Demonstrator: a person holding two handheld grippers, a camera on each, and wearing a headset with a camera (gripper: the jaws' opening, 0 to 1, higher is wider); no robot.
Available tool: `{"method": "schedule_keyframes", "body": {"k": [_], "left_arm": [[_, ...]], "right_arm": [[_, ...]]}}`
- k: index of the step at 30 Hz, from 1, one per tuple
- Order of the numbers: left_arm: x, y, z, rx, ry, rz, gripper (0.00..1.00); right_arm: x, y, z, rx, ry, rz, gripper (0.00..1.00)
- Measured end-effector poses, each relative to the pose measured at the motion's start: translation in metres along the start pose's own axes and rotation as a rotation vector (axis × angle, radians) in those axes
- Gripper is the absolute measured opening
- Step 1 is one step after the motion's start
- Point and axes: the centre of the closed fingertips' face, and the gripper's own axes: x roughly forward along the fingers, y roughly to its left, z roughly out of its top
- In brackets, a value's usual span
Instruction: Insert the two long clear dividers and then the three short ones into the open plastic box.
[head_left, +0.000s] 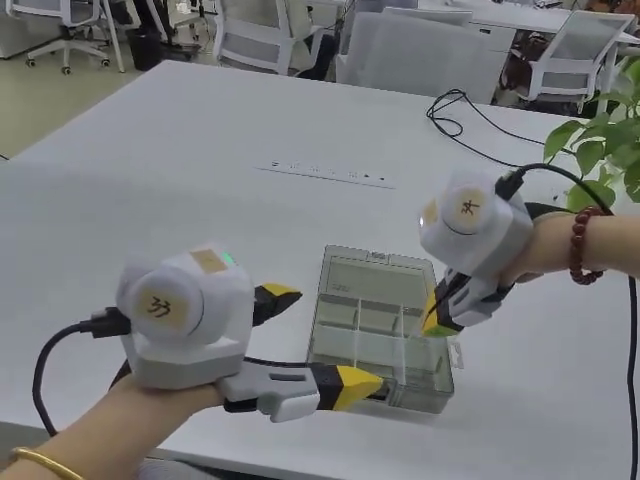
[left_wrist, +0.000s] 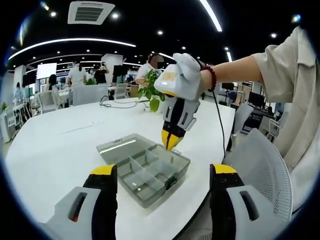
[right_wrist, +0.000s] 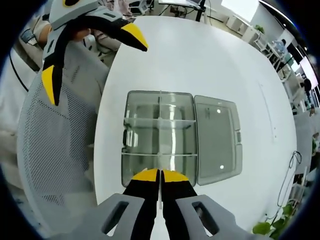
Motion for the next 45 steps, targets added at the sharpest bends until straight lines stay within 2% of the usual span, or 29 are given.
{"method": "schedule_keyframes", "body": {"k": [25,34,45], "left_arm": [[0.001,0.0,0.004,0.005,-0.001,-0.001,0.74],[0.0,0.001,0.003,0.005,-0.001,0.001,0.74],[0.0,0.001,0.004,0.014,0.005,0.001,0.74]], "right_arm": [[-0.002,0.001,0.003,0.001,-0.01,0.008,0.02],[0.007,0.0,0.004,-0.016,0.028,0.016,0.02],[0.018,-0.001,0.002,0.003,0.065,0.037,0.02]]}}
